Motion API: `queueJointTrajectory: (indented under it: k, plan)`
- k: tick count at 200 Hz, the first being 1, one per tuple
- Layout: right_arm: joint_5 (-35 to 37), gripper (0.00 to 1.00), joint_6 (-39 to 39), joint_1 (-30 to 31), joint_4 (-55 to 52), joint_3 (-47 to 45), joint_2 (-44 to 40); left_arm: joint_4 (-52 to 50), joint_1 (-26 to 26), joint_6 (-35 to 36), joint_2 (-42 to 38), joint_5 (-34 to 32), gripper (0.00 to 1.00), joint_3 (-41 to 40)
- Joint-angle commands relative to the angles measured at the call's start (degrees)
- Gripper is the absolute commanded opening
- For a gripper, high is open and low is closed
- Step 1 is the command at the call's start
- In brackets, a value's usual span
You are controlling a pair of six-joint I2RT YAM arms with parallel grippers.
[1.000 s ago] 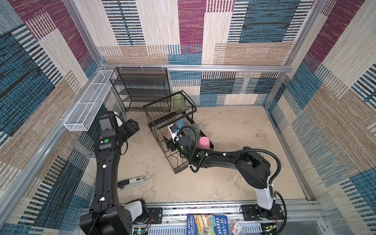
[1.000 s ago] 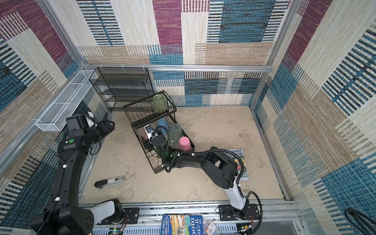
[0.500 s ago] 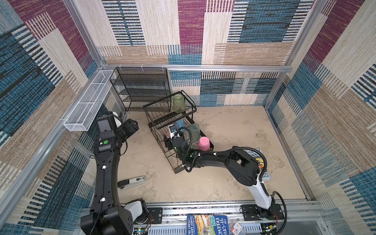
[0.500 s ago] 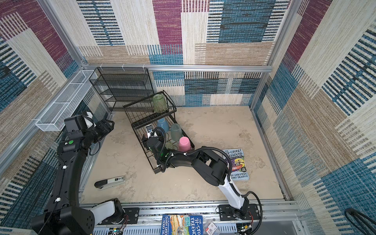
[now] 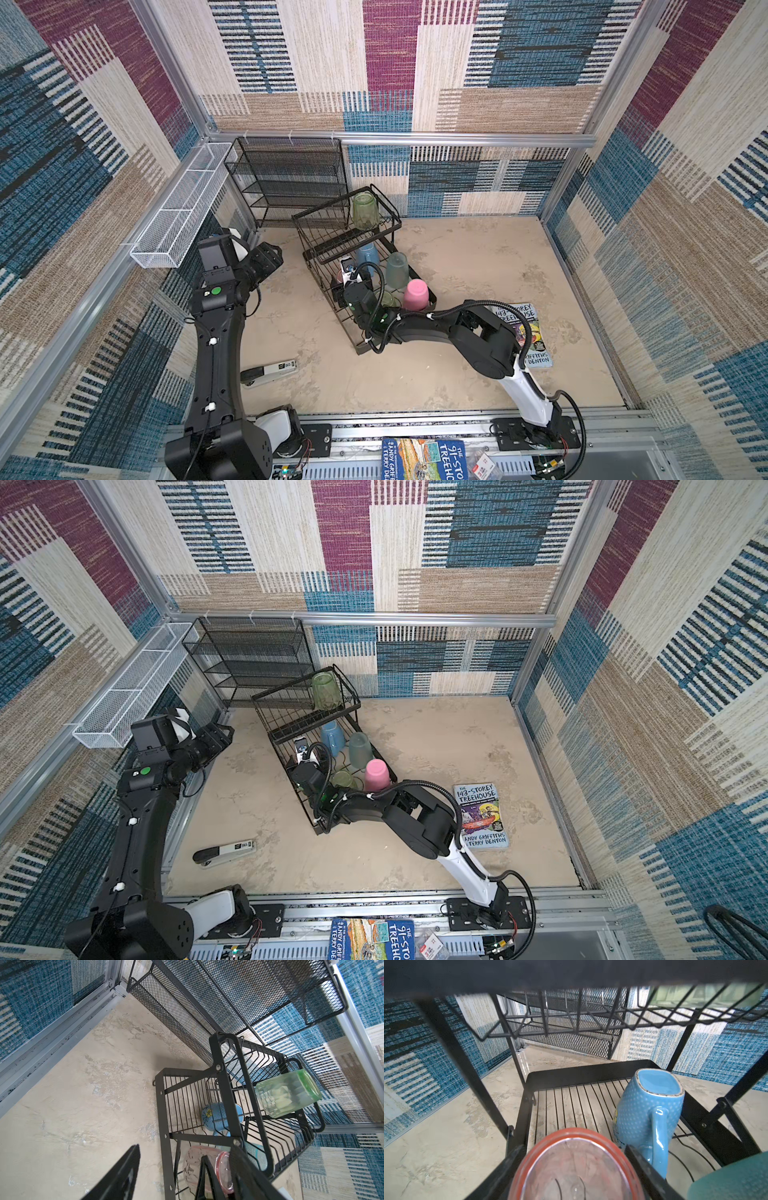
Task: Load cups into a dish rack
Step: Place the cup upside down at the dish rack.
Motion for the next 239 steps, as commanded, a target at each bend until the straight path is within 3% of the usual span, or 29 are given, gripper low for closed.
queueJointTrajectory:
  k: [1, 125, 206, 239]
  plan:
    - [2.65, 0.59, 1.66, 0.21, -1.52, 1.81, 0.98, 1.77, 0.10, -0.67, -0.20, 1.36, 0.71, -0.24]
    - [6.82, 0.63, 1.85, 0.75, -5.15, 7.33, 6.36, 2.58, 0.25, -1.27, -1.70, 2.52, 0.71, -0.84]
    - [6.23, 0.73, 1.56, 0.74, -5.89, 7.44, 8.23, 2.83, 0.45, -1.44, -1.77, 2.44, 0.71, -1.15]
    - [5.84, 0.83, 1.35, 0.77, -5.95, 7.09, 8.08, 3.01, 0.44, -1.53, -2.09, 2.13, 0.71, -1.41]
